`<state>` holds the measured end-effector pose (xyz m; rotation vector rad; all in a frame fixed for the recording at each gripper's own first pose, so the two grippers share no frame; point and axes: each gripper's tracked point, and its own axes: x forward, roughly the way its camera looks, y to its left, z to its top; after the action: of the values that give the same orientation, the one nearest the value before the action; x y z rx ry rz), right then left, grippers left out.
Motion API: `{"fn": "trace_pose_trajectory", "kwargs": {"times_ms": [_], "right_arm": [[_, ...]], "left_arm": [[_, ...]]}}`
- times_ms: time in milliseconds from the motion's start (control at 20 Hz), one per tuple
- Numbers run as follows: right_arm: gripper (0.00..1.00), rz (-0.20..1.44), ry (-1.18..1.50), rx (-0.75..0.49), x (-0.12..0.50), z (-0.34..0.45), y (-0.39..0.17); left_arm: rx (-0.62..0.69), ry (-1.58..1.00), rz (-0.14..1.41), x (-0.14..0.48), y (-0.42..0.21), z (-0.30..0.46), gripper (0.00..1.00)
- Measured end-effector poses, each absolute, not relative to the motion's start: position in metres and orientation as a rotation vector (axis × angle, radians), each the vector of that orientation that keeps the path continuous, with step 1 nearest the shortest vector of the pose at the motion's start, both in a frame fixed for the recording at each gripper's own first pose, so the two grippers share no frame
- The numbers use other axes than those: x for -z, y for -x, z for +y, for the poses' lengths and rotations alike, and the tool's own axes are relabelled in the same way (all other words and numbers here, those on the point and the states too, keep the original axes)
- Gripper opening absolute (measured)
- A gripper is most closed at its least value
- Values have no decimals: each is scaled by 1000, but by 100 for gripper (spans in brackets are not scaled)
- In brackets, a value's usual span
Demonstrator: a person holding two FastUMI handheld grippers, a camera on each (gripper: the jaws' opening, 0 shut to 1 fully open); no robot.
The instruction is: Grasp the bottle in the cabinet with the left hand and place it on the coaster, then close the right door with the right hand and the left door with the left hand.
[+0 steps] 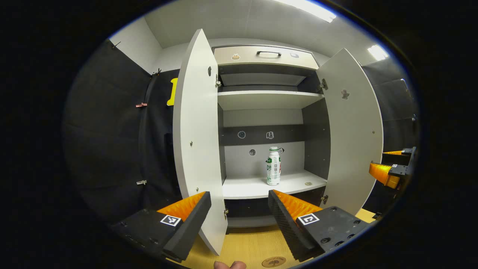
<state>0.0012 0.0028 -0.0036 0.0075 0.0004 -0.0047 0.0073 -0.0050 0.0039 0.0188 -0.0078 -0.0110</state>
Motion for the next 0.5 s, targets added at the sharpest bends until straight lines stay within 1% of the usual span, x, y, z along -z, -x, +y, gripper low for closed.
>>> {"fn": "trace_pose_trajectory", "kwargs": {"times_ms": [500], "right_arm": [[98,-4,-6,6,3,3,-1]], "left_arm": [[14,-22,-9,-3,-9,-7,97]]}}
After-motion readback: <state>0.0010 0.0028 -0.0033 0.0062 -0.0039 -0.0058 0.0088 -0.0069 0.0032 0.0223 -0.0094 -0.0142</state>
